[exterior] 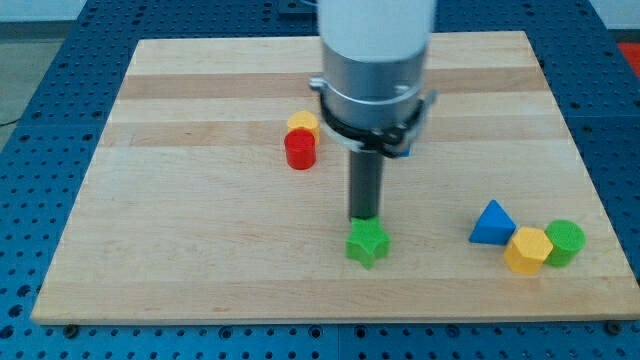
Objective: Push the green star into the hexagon
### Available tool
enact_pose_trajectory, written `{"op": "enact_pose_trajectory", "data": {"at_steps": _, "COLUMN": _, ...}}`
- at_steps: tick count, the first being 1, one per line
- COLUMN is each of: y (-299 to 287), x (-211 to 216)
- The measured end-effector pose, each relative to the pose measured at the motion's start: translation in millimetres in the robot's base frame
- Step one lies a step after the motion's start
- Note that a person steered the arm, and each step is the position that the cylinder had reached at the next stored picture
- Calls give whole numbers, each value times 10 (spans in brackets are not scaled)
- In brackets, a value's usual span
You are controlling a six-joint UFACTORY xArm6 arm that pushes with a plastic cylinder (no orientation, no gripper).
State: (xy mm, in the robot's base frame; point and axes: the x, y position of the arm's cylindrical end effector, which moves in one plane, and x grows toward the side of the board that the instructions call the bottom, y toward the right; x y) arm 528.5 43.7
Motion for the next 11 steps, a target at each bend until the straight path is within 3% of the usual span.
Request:
{"op": "enact_pose_trajectory", "data": {"at_steps": 3, "y": -853, "x": 241}}
{"op": "enact_pose_trajectory", "data": {"at_steps": 8, "y": 498, "x": 739}}
{"op": "enact_pose_trajectory", "data": {"at_steps": 10, "y": 211, "x": 677}}
{"op": "enact_pose_trajectory", "data": {"at_steps": 11, "y": 436, "x": 534}}
